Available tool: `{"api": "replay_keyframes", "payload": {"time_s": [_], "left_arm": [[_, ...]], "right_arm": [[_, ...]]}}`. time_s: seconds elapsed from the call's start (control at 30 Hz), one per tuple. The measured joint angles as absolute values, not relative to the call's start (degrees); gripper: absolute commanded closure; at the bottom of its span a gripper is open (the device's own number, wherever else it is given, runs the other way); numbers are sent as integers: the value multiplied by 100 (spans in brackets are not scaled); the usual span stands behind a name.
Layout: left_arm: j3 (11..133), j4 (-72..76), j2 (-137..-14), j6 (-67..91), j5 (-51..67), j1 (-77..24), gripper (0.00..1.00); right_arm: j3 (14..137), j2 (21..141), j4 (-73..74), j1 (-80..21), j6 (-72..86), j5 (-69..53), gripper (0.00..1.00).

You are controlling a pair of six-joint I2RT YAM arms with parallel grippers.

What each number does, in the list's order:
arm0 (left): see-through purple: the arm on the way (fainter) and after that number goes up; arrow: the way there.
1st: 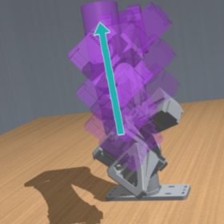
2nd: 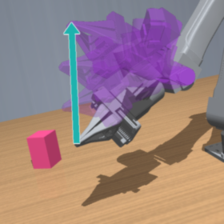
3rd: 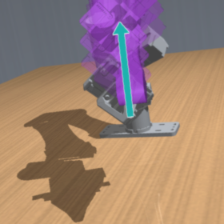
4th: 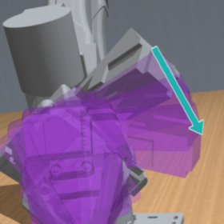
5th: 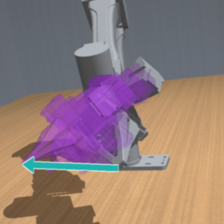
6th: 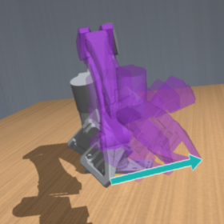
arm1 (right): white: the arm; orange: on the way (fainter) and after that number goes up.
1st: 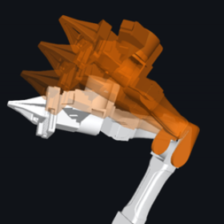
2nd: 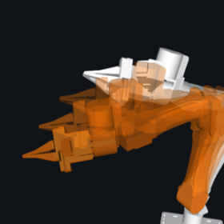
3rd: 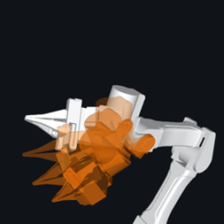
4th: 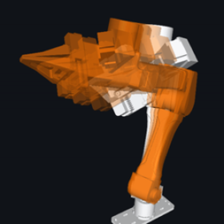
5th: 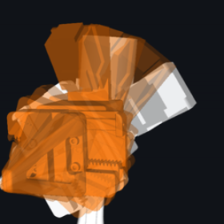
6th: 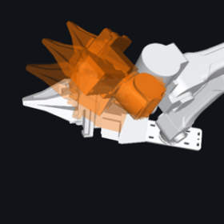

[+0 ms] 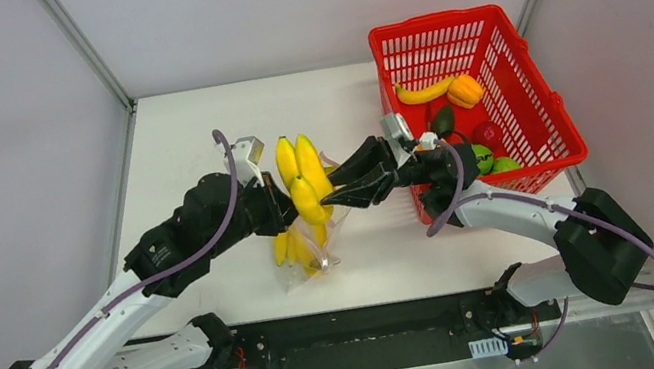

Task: Place the food in the zip-top bag and seal the zipper
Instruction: Place the fake fruit in the zipper food storage bag.

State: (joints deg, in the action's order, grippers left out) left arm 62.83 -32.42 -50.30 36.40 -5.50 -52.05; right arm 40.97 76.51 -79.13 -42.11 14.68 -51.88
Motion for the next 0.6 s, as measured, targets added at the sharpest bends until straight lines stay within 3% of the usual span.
{"api": "replay_keyframes", "payload": {"time_s": [0.3,0.5,0.6], "left_arm": [[6252,-3339,-4805,3627,-670,-5203,100],[6237,-3350,-4797,3625,-753,-5201,100],[6235,-3361,-4794,3623,-755,-5201,100]], "right_arm": [[3857,7787,-7795,-4211,1098,-5253,88],[4075,7356,-5808,-4309,-80,-5048,81],[4305,7059,-4611,-4466,-823,-4821,69]]}}
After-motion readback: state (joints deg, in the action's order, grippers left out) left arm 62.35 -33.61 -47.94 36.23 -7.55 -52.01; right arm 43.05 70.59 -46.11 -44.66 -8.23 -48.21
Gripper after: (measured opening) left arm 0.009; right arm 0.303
